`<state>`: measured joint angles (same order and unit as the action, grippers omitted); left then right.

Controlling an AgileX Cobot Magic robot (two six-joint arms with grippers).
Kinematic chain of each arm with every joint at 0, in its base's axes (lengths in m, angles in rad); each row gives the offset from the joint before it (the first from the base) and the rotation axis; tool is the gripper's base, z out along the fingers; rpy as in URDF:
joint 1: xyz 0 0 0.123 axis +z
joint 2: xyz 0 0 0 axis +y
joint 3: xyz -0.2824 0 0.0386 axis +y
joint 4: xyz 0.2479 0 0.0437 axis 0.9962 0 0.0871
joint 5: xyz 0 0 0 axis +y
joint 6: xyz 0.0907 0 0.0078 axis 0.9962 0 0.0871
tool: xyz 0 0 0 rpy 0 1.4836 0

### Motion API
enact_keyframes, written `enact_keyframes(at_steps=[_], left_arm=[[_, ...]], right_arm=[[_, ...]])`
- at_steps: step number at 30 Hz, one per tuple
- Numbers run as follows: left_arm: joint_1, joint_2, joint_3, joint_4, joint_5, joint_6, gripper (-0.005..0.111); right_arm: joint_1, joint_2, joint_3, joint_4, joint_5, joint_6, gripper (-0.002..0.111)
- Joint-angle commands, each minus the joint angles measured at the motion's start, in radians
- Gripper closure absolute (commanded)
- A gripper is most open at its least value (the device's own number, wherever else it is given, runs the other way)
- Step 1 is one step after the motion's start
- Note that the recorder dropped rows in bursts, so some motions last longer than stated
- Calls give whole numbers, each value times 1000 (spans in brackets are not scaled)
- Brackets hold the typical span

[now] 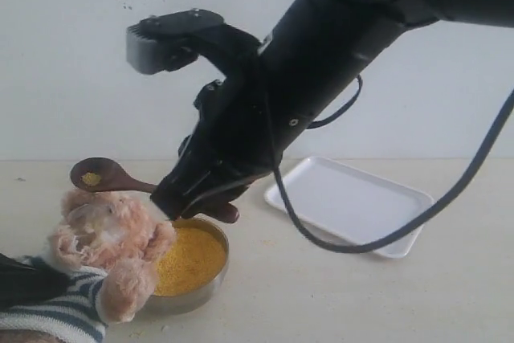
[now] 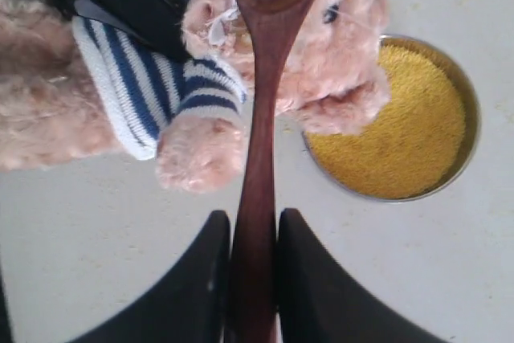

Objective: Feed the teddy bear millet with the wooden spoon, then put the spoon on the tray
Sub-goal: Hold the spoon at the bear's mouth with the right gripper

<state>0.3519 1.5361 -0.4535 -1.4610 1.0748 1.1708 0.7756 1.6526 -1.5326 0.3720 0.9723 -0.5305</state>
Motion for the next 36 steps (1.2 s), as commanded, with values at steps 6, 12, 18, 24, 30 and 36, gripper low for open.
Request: enact_keyframes(at_steps=[6,12,18,24,30,36], left_arm=[[-4,-9,3,-60,52,15,103],[-4,-9,3,-60,58,28,103],[-4,-9,3,-60,58,35,103],[-4,-9,3,-61,58,35,103],[-4,-9,3,-64,58,35,103],[-4,-9,3,-64,58,37,103]], right_arm=[[202,14,-4,-432,-2,81,108],[201,46,-2,-469,-53,113,108],[201,47,-2,-515,-92,113,108],[201,47,-2,-567,-54,113,108],[201,47,-2,-567,-50,113,108],[201,47,-2,-565,-55,146,108]])
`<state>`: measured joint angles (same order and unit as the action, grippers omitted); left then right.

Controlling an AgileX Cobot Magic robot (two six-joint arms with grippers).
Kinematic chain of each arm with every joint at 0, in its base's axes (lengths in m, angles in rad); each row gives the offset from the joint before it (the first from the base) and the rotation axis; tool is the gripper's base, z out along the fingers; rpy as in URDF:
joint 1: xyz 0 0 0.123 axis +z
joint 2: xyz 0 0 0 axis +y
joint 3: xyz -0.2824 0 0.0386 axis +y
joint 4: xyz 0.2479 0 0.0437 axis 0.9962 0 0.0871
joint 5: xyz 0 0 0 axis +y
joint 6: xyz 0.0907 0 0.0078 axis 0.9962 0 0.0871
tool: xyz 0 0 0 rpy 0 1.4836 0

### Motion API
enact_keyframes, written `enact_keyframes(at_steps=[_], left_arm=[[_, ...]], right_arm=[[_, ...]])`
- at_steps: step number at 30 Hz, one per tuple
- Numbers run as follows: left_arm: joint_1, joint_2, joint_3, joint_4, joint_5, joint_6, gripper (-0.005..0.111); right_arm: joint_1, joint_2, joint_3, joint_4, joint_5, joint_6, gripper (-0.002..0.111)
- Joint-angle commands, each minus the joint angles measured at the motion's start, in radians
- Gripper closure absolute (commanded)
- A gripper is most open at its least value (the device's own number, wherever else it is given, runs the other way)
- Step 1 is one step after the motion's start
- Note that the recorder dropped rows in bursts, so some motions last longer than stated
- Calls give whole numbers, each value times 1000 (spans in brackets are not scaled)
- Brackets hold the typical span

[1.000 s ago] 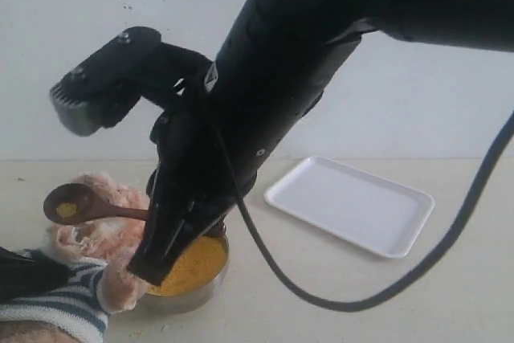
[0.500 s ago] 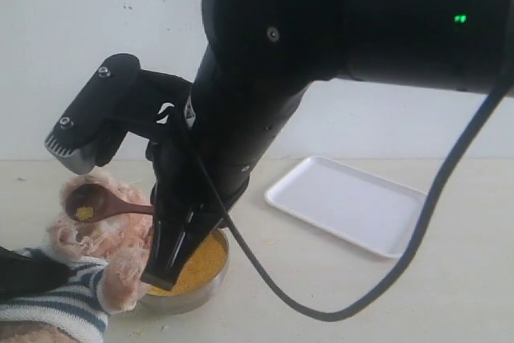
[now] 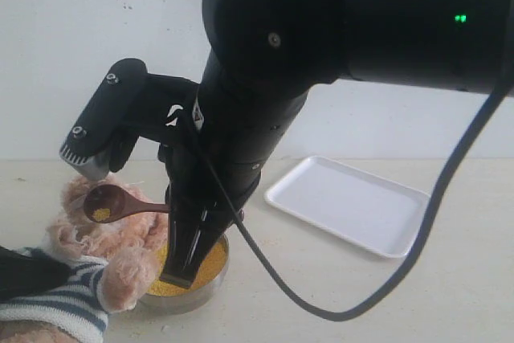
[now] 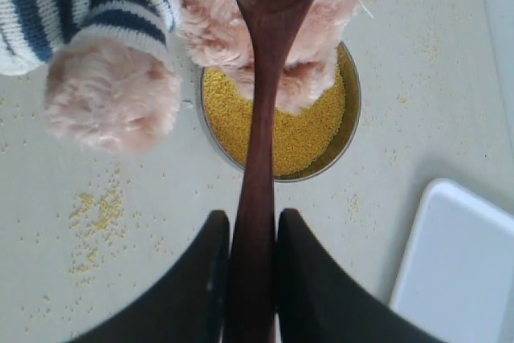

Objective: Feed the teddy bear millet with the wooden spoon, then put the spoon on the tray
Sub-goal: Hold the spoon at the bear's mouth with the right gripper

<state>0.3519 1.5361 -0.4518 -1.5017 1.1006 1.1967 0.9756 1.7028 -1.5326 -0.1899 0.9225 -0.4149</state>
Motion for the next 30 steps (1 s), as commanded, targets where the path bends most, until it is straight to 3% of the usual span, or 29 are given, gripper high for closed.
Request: enact_keyframes(at_steps=[1,18,30], left_arm=[[-4,-9,1,-23,33,11,103],[-4,-9,1,-25,33,17,103],[-4,-9,1,-27,33,27,103]], right_arm=[[1,-4,-2,-3,-5,49,108],[6,-4,-2,-98,-23,82,108],[159,9,-2,-410,-11,164,108]])
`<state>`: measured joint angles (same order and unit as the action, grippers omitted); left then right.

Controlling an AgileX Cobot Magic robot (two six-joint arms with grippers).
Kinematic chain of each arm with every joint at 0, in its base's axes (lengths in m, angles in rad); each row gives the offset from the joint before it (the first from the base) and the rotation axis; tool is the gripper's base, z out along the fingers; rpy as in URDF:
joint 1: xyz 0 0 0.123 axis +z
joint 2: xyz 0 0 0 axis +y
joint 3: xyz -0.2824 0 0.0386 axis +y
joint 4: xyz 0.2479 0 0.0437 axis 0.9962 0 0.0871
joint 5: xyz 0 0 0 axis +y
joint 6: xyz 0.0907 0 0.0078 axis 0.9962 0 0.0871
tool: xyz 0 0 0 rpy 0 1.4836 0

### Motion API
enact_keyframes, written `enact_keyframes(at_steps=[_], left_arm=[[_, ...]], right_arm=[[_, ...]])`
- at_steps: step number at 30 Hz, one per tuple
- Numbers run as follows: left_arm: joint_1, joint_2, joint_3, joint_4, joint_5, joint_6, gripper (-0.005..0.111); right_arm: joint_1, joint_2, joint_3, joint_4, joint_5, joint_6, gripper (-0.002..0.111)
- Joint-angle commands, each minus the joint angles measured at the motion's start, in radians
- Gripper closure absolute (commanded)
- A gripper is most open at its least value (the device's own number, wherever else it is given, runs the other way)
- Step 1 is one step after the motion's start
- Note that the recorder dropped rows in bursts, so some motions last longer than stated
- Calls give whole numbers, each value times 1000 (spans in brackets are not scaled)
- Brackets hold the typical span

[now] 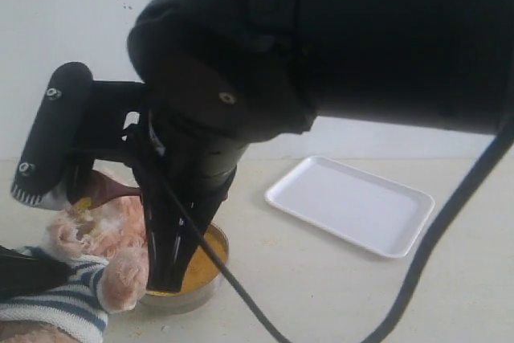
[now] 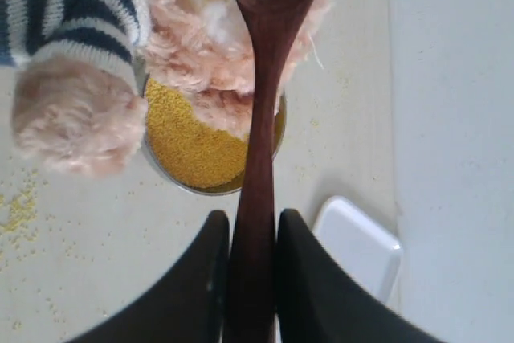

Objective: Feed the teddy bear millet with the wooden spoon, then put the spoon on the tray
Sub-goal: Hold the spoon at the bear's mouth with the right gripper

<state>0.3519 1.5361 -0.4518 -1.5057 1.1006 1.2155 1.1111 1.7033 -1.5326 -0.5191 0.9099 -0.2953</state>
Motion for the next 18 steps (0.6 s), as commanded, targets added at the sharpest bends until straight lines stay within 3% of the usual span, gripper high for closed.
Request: enact_keyframes(at_steps=[1,8,18], left_arm=[[-4,-9,1,-23,33,8,103],[-4,-9,1,-23,33,8,103],[-4,-9,1,-23,33,8,103]], right_arm=[[26,14,-2,-81,7,45,108],[26,43,-2,-125,102,16,108],[26,51,-2,-125,32,57,108]])
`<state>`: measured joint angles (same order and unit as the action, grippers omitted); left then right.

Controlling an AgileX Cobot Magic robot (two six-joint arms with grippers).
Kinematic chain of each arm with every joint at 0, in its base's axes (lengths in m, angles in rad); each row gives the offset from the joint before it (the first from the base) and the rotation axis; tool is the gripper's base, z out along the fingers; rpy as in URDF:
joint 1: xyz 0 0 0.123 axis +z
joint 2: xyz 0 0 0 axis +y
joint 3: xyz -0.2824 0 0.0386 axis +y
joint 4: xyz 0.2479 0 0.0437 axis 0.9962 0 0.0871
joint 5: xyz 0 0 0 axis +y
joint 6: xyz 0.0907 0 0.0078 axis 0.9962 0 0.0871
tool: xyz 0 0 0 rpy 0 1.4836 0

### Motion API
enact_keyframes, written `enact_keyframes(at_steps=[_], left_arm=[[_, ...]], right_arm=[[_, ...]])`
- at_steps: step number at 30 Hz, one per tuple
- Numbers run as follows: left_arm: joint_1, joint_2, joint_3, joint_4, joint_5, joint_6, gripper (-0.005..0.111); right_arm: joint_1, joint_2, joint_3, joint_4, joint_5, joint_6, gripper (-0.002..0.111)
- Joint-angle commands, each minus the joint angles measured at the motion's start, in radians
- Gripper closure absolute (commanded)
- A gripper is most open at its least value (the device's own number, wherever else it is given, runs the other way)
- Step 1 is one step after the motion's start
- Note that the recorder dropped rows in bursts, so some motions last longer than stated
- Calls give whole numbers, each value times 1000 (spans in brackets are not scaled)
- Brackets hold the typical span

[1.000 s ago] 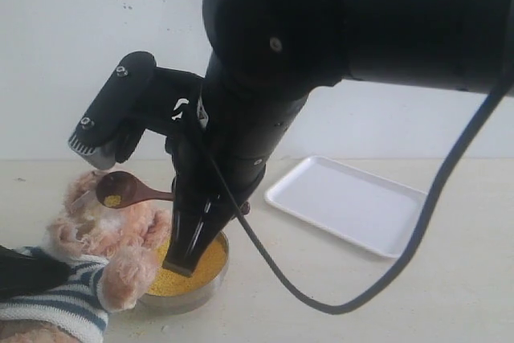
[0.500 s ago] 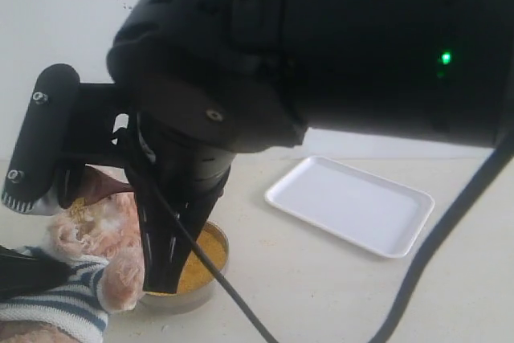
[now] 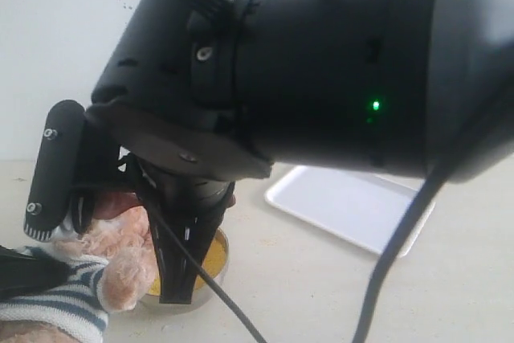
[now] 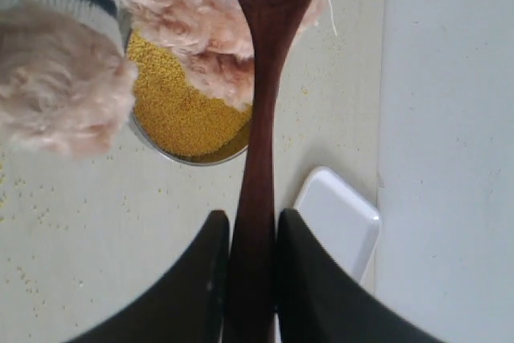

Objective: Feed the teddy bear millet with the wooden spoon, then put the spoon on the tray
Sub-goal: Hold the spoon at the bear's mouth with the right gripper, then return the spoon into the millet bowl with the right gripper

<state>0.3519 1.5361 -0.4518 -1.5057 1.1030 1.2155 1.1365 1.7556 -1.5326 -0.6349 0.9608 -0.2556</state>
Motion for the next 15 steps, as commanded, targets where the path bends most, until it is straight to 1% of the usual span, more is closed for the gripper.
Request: enact_keyframes(at_steps=[1,7,11,15], left_arm=[[-4,-9,1,-23,30,8,103],[-4,-9,1,-46,30,17,103],[-2,-9,-1,-85,30,42,103],[-2,-9,-3,-154,12,75,103]], right_arm=[[0,-1,-2,-10,-14,21,108],[0,-37,-2,-12,-1,3,108],[-6,-94,-2,-56,-1,-5,108],[-67,-152,-2,-15,13,-5,108]])
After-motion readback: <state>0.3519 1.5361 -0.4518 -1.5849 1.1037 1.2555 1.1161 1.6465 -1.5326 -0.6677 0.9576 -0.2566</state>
